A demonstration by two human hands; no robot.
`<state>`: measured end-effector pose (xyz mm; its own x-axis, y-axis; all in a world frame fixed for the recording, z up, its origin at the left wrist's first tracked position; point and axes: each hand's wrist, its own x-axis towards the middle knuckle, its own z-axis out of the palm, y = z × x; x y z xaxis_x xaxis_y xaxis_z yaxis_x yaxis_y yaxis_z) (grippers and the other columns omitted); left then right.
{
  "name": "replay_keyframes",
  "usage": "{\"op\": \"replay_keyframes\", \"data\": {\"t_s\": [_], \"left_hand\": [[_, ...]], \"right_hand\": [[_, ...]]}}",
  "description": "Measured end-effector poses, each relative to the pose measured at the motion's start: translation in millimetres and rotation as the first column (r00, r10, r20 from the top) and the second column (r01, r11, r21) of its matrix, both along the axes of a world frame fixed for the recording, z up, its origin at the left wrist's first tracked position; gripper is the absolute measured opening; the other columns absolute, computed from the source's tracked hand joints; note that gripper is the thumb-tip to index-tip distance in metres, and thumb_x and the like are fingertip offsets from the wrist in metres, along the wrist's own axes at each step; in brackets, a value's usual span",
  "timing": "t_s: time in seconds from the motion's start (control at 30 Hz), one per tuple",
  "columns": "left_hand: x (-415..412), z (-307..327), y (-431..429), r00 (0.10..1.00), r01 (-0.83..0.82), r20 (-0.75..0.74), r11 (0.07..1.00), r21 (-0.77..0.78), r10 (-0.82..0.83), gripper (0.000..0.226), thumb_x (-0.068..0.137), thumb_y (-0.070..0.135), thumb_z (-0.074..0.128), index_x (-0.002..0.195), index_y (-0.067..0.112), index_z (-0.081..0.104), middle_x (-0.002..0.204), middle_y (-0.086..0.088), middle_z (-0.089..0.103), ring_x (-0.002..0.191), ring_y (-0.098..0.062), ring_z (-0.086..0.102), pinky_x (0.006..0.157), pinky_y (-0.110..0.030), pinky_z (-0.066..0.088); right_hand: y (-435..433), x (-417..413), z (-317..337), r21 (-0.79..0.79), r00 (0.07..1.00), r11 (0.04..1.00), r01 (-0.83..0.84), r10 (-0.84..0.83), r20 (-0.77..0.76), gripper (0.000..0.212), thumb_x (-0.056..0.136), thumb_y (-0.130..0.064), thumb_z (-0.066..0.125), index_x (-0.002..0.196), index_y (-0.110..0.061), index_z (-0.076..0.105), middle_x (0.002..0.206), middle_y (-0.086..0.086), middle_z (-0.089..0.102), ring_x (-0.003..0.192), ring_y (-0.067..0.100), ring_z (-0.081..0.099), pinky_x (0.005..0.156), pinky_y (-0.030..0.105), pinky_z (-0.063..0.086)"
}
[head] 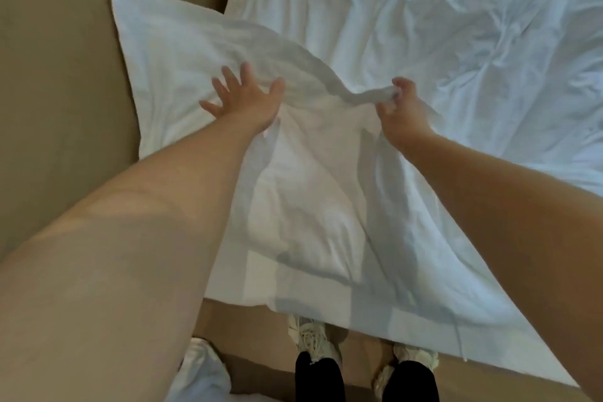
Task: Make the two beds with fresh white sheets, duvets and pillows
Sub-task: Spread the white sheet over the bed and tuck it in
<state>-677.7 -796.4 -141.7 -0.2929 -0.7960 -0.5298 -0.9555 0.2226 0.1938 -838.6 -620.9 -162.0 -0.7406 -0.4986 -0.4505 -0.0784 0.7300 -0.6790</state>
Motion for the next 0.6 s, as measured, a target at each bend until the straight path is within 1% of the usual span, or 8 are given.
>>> {"op": "replay_keyframes", "data": {"t_s": [0.07, 0.13, 0.23, 0.33, 0.4, 0.47, 0.5, 0.6], "left_hand": [[15, -11, 11, 0.973, 0.199, 0.114, 0.979, 0.048, -0.203, 0.077, 0.096, 0.054, 0.036, 0.155, 0.022, -0.003, 0.162, -0.005, -0.014, 0.148, -0.03, -0.013, 0.116, -0.06, -0.003], [51, -29, 39, 0.874, 0.424, 0.209, 0.899, 0.114, -0.438, 0.08, 0.095, 0.045, 0.043, 0.155, 0.021, -0.004, 0.162, -0.006, -0.016, 0.148, -0.03, -0.014, 0.117, -0.059, 0.001], [104, -55, 78, 0.655, 0.698, 0.263, 0.701, 0.15, -0.708, 0.085, 0.092, 0.039, 0.044, 0.154, 0.017, -0.009, 0.16, -0.01, -0.021, 0.147, -0.033, -0.016, 0.115, -0.062, 0.002], [136, -74, 108, 0.4, 0.872, 0.283, 0.457, 0.175, -0.872, 0.096, 0.088, 0.043, 0.046, 0.151, 0.017, -0.022, 0.157, -0.014, -0.028, 0.146, -0.035, -0.021, 0.111, -0.068, -0.001], [149, -86, 119, 0.292, 0.908, 0.35, 0.373, 0.19, -0.89, 0.107, 0.087, 0.039, 0.056, 0.147, 0.018, -0.03, 0.156, -0.018, -0.029, 0.145, -0.039, -0.021, 0.108, -0.071, 0.002], [150, -96, 116, 0.308, 0.898, 0.438, 0.41, 0.16, -0.845, 0.108, 0.089, 0.028, 0.062, 0.147, 0.021, -0.029, 0.157, -0.021, -0.024, 0.146, -0.044, -0.011, 0.108, -0.071, 0.012], [144, -100, 112, 0.363, 0.889, 0.447, 0.447, 0.095, -0.817, 0.103, 0.089, 0.024, 0.062, 0.151, 0.025, -0.02, 0.158, -0.023, -0.015, 0.145, -0.047, -0.001, 0.106, -0.07, 0.019], [124, -104, 99, 0.488, 0.846, 0.347, 0.532, 0.036, -0.801, 0.073, 0.09, 0.01, 0.055, 0.153, 0.023, 0.02, 0.154, -0.024, 0.023, 0.13, -0.047, 0.04, 0.087, -0.053, 0.046]], "right_hand": [[7, 1, 0, 0.096, 0.96, 0.955, -0.28, 0.278, 0.037, 0.073, 0.097, -0.028, 0.057, 0.156, -0.023, 0.013, 0.153, 0.009, 0.036, 0.137, 0.027, 0.038, 0.105, 0.027, 0.03], [35, 28, -11, 0.293, 0.858, 0.823, -0.487, 0.513, -0.017, 0.078, 0.096, -0.038, 0.056, 0.156, -0.027, 0.007, 0.161, 0.007, 0.02, 0.147, 0.031, 0.02, 0.117, 0.045, 0.021], [98, 88, -31, 0.525, 0.655, 0.587, -0.616, 0.752, -0.071, 0.085, 0.092, -0.06, 0.045, 0.155, -0.032, -0.005, 0.164, 0.007, -0.01, 0.15, 0.032, -0.009, 0.115, 0.064, 0.006], [159, 134, -50, 0.616, 0.454, 0.362, -0.7, 0.891, -0.008, 0.106, 0.08, -0.076, 0.047, 0.152, -0.028, -0.015, 0.162, 0.018, -0.012, 0.148, 0.043, -0.01, 0.107, 0.076, 0.005], [181, 146, -59, 0.703, 0.381, 0.201, -0.682, 0.919, 0.106, 0.115, 0.08, -0.074, 0.051, 0.147, -0.026, -0.029, 0.157, 0.025, -0.022, 0.145, 0.049, -0.013, 0.103, 0.08, -0.003], [178, 142, -68, 0.792, 0.45, 0.182, -0.583, 0.884, 0.129, 0.113, 0.087, -0.06, 0.055, 0.145, -0.023, -0.035, 0.155, 0.028, -0.025, 0.145, 0.049, -0.013, 0.101, 0.08, -0.004], [167, 137, -73, 0.821, 0.486, 0.189, -0.539, 0.866, 0.119, 0.107, 0.091, -0.05, 0.055, 0.148, -0.022, -0.031, 0.156, 0.029, -0.019, 0.146, 0.049, -0.006, 0.103, 0.079, 0.002], [139, 122, -87, 0.786, 0.536, 0.246, -0.566, 0.835, 0.125, 0.083, 0.092, -0.018, 0.056, 0.155, -0.019, 0.002, 0.15, 0.027, 0.028, 0.133, 0.044, 0.038, 0.1, 0.055, 0.04]]}}
